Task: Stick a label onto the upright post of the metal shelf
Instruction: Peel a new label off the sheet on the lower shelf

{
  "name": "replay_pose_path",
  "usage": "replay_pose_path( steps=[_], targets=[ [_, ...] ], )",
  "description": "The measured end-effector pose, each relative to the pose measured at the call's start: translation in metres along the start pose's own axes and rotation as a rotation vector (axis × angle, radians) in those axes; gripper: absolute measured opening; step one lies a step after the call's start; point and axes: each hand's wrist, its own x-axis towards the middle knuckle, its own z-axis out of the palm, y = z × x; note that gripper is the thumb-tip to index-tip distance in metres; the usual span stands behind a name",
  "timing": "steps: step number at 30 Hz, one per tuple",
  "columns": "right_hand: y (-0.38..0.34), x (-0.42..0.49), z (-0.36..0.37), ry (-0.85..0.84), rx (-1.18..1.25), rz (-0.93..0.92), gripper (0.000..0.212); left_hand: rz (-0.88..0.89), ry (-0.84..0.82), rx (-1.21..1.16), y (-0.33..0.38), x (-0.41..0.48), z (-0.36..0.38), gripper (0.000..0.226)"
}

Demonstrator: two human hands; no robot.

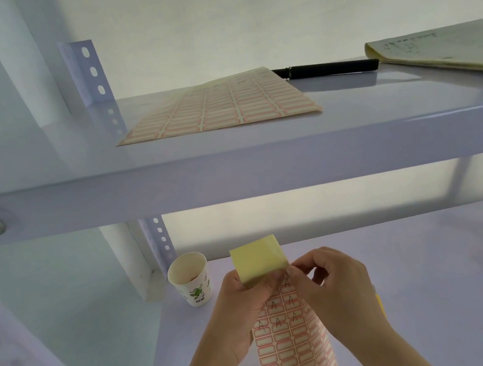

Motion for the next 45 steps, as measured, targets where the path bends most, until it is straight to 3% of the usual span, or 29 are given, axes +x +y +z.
replay_pose_path(
  steps=[12, 27, 32, 40, 43, 45],
  targets=[
    [0.002, -0.003, -0.001, -0.036, 0.133, 0.098, 0.019, -0.028, -0.001, -0.032, -0.004, -0.006, -0.005, 0.021],
    [0.023, -0.004, 0.007, 0.009, 0.161, 0.228, 0.018, -0.114, 0.137, 0.139, -0.016, 0.001, -0.003, 0.008],
    [0.032, -0.004, 0.006, 0.011, 0.170, 0.274, 0.019, -0.143, 0.219, 0.264, -0.028, 0.013, -0.002, 0.030],
    [0.040, -0.005, 0.006, 0.017, 0.150, 0.305, 0.021, -0.041, 0.382, 0.705, -0.037, 0.025, 0.006, 0.073],
    [0.039, -0.005, 0.007, 0.026, 0.134, 0.287, 0.022, 0.066, 0.404, 0.921, -0.031, 0.017, 0.011, 0.047],
    [0.035, -0.006, 0.007, 0.049, 0.112, 0.246, 0.022, 0.164, 0.361, 0.855, -0.021, 0.008, 0.019, 0.016]
  ],
)
